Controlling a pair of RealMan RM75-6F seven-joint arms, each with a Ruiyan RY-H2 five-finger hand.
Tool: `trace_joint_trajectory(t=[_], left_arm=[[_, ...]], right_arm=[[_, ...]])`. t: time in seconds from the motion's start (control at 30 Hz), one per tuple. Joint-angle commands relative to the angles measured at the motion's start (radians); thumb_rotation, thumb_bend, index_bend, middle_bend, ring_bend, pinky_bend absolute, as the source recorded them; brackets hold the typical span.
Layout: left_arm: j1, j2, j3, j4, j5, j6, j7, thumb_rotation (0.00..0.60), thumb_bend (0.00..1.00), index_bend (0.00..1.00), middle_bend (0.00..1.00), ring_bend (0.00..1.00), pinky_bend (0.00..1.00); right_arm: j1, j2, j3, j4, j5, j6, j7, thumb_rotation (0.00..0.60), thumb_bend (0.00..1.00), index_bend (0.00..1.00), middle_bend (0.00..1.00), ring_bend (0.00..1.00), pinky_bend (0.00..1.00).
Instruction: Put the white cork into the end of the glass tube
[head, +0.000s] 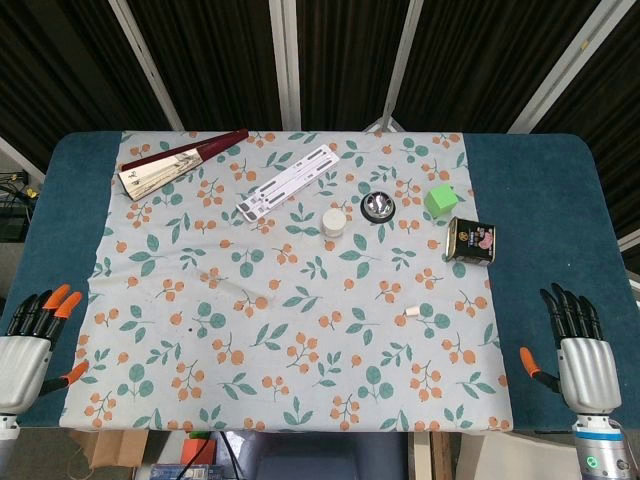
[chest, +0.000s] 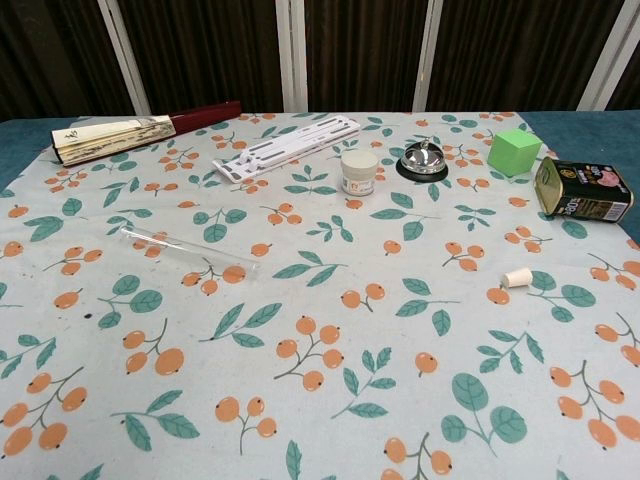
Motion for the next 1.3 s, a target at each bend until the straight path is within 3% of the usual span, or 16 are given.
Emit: trace_joint_trajectory(t=[0.03, 0.57, 0.63, 0.73, 1.0, 1.07, 1.3], left_arm=[[-0.001, 0.001, -0.001, -0.003, -0.002, -0.004, -0.002, 0.600, 0.05, 0.00, 0.00, 0.00, 0.00], [-0.037, 0.013, -0.028, -0.030, -0.039, -0.072, 0.020, 0.600, 0.05, 0.00, 0.00, 0.00, 0.00], [-0.084, 0.026, -0.053, -0.039, -0.039, -0.120, 0.057, 0.600, 0.06, 0.00, 0.00, 0.00, 0.00], [-0.208, 0.027, -0.129, -0.067, -0.115, -0.282, 0.098, 0.600, 0.08, 0.01, 0.02, 0.00, 0.00], [-0.387, -0.028, -0.210, -0.022, -0.255, -0.490, 0.248, 0.600, 0.20, 0.27, 0.31, 0.00, 0.00], [-0.437, -0.052, -0.220, 0.011, -0.285, -0.548, 0.291, 0.600, 0.20, 0.32, 0.35, 0.00, 0.00], [-0.526, -0.111, -0.222, 0.080, -0.345, -0.640, 0.360, 0.600, 0.24, 0.35, 0.42, 0.01, 0.00]], right_arm=[[0.000, 0.000, 0.000, -0.001, 0.001, -0.003, -0.001, 0.600, 0.35, 0.00, 0.00, 0.00, 0.00], [0.001, 0.002, 0.004, -0.002, 0.011, -0.020, 0.016, 0.600, 0.35, 0.00, 0.00, 0.00, 0.00], [0.002, 0.004, 0.007, -0.008, 0.013, -0.022, 0.041, 0.600, 0.35, 0.00, 0.00, 0.00, 0.00], [0.010, -0.004, 0.013, -0.003, 0.017, -0.035, 0.056, 0.600, 0.35, 0.00, 0.00, 0.00, 0.00], [0.016, -0.016, 0.015, -0.001, 0.017, -0.043, 0.063, 0.600, 0.35, 0.00, 0.00, 0.00, 0.00], [0.016, -0.017, 0.018, -0.001, 0.021, -0.042, 0.065, 0.600, 0.35, 0.00, 0.00, 0.00, 0.00], [0.017, -0.023, 0.027, 0.006, 0.034, -0.043, 0.074, 0.600, 0.35, 0.00, 0.00, 0.00, 0.00]])
